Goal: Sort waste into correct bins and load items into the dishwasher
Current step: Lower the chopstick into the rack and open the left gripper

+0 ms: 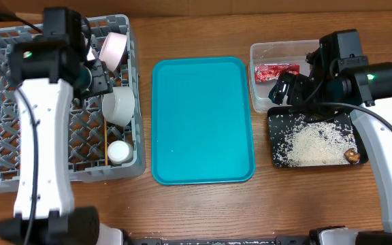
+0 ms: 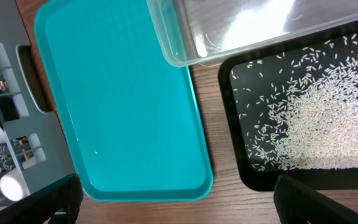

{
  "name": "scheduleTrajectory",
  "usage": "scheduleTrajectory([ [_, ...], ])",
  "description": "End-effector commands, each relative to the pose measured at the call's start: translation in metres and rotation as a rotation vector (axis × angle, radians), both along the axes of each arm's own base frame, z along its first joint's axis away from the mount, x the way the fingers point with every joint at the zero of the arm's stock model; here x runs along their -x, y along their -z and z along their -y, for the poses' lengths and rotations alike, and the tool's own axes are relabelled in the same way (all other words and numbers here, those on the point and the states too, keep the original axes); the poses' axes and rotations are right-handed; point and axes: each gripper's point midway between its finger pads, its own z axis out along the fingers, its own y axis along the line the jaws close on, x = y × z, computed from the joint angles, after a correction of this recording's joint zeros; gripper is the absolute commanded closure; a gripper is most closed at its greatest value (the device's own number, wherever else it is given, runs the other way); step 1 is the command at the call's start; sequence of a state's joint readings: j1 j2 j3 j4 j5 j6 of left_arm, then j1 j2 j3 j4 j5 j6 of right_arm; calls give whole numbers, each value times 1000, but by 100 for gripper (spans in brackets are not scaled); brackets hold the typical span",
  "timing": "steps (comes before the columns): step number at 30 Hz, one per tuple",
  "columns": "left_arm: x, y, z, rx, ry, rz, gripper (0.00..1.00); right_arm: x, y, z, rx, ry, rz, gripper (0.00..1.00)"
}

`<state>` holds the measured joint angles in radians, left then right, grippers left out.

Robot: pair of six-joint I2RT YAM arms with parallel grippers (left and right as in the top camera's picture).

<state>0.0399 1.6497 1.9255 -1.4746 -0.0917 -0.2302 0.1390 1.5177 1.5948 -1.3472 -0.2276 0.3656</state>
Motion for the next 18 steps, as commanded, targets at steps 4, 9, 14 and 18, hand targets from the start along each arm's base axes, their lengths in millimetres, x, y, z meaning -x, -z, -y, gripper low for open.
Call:
scheduleTrajectory([
  [4,34,-37,32,142,63,70,0,-2,-6,2,6,7,22,0],
  [9,32,-34,29,128,58,59,0,-2,-6,2,6,7,22,0],
  [14,32,-34,29,128,58,58,0,-2,-6,2,6,7,22,0],
  [18,32,-34,29,128,58,58,0,-1,-5,2,6,7,21,0],
])
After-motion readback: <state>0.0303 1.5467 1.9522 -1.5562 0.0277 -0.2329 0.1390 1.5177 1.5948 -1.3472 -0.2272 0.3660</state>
